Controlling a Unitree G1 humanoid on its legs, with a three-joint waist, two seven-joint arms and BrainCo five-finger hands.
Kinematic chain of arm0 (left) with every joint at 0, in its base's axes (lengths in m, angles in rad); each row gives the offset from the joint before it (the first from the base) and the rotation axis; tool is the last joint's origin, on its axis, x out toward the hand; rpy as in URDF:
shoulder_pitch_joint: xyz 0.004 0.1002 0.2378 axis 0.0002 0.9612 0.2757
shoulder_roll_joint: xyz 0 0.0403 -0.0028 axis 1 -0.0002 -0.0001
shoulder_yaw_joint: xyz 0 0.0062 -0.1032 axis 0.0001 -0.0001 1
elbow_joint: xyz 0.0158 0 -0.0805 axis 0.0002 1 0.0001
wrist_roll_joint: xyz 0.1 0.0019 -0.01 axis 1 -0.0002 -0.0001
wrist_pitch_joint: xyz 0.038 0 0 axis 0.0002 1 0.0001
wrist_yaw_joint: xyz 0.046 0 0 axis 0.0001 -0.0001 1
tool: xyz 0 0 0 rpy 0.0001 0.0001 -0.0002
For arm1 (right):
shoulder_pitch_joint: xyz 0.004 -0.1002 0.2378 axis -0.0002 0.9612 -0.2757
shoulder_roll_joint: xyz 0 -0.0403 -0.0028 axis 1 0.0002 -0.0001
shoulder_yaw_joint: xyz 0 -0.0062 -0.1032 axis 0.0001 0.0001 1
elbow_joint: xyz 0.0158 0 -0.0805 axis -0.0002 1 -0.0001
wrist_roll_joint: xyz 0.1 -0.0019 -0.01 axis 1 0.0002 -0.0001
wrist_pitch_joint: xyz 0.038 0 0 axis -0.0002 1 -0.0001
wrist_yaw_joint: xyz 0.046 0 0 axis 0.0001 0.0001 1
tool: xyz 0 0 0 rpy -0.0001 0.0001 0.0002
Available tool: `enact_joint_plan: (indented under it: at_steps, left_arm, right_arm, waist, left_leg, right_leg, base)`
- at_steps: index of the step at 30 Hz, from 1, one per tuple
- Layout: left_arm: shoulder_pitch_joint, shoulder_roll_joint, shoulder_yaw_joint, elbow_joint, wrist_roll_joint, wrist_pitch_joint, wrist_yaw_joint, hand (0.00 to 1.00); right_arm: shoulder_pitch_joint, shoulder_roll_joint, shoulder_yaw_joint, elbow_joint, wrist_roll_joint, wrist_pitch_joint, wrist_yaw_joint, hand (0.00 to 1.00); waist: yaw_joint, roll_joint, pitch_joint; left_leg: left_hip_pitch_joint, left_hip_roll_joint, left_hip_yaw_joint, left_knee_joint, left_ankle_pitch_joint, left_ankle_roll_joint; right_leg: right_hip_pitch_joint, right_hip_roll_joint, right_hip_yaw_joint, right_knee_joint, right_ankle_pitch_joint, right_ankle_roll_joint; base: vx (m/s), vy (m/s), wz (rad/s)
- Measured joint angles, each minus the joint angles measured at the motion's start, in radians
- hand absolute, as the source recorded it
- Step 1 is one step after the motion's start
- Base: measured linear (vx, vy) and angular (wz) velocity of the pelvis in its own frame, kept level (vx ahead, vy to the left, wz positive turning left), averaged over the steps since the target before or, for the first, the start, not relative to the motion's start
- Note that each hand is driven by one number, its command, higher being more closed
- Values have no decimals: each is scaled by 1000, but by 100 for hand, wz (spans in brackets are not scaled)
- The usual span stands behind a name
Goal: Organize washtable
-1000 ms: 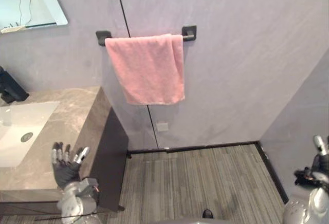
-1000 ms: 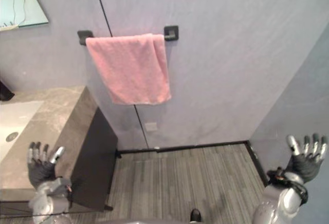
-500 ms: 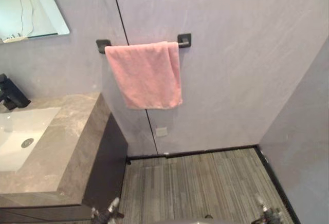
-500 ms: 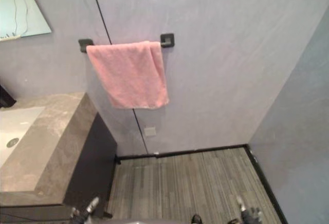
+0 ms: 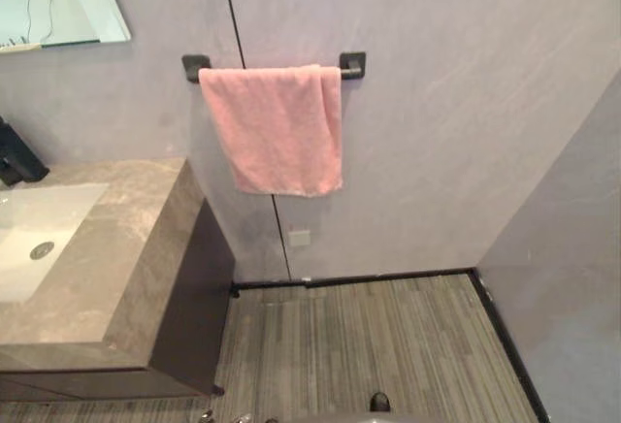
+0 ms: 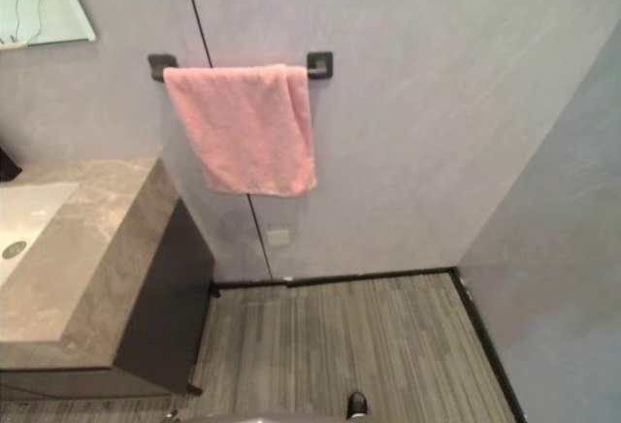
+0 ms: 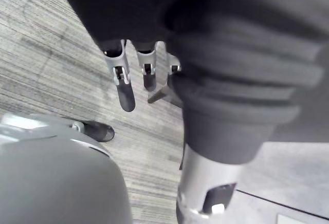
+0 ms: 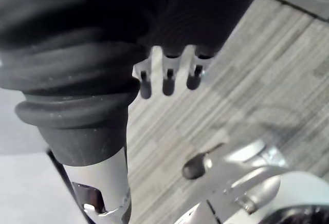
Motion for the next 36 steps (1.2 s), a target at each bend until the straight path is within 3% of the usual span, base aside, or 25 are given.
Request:
enact_joint_plan:
  at_steps: [1,3,4,5,6,8,9,11,13,22,30,36]
  left_arm:
    - [1,18,-34,1,4,11,-9,0]
    - [2,21,-60,14,15,23,-12,0]
    - [5,10,-61,29,23,27,-12,0]
    - [1,1,-69,39,29,29,-16,0]
    - [8,40,-69,33,29,27,-32,0]
    - [4,32,-71,38,23,35,-35,0]
    - [13,20,-68,55,17,39,-36,0]
    - [9,24,-70,77,9,53,-41,0]
    - [8,29,-70,83,-15,58,-57,0]
    - [3,46,-100,108,-21,58,-73,0]
    - [2,57,-101,116,-40,56,-73,0]
    - [4,64,-103,114,-80,55,-64,0]
  right_arm:
    - [-3,0,10,23,-14,7,10,0]
    - [-10,-15,27,27,-18,7,23,0]
    - [-17,-38,20,27,-16,8,29,0]
    - [-22,-56,22,34,-18,17,39,0]
    - [-3,-26,22,53,-18,22,44,0]
    - [6,-27,13,91,-15,33,53,0]
    - [9,-39,0,89,-12,33,69,0]
    - [14,-33,-9,92,-6,36,76,0]
    - [17,-29,-21,98,23,43,88,0]
    - [13,-32,-2,137,44,44,90,0]
    - [9,-29,22,144,78,39,89,0]
    - [23,-24,64,123,78,31,87,0]
  waist:
    - [-2,-9,-1]
    - [-3,4,9]
    - [-1,58,4]
    - [-16,52,12]
    - [-17,10,6]
    - [-2,-2,7]
    - [-9,22,6]
    - [-16,31,6]
    - [-15,18,-1]
    - [-12,6,-12]
    - [-13,-8,-10]
    - [-8,-23,3]
  left_leg:
    - [2,-4,-4,17,1,-1]
    - [-14,-1,-4,29,-5,6]
    - [-17,35,-9,12,-13,19]
    - [-21,62,-4,1,-17,13]
    - [-18,12,-12,1,-36,-2]
    - [-29,-1,-21,53,-18,-12]
    - [-22,-13,-25,61,-23,-2]
    - [-18,-19,-22,50,-26,1]
    - [-17,-30,-20,33,-25,1]
    - [33,-50,-24,8,-27,-2]
    - [54,-53,-39,9,-27,-3]
    - [22,-73,-191,9,-14,-8]
  right_leg:
    - [-4,-4,-2,-11,0,0]
    - [-4,14,9,-15,-1,1]
    - [-4,37,17,-4,-25,30]
    - [-50,61,18,185,-56,-34]
    - [-40,20,40,221,-189,-34]
    - [-16,19,28,168,-184,-20]
    - [13,28,20,116,-163,-9]
    - [40,26,15,74,-155,-1]
    - [48,23,15,40,-139,2]
    - [90,7,6,16,-98,3]
    - [130,2,-37,20,-106,2]
    - [174,-21,-192,53,-158,10]
  base:
    - [-17,-5,10]
    - [-45,-16,-17]
    - [-54,-63,-9]
    - [-18,-42,23]
    - [28,-48,33]
    - [101,7,-1]
    - [90,44,-21]
    - [26,67,-2]
    - [56,46,1]
    - [123,10,4]
    - [16,2,10]
    - [-127,-21,73]
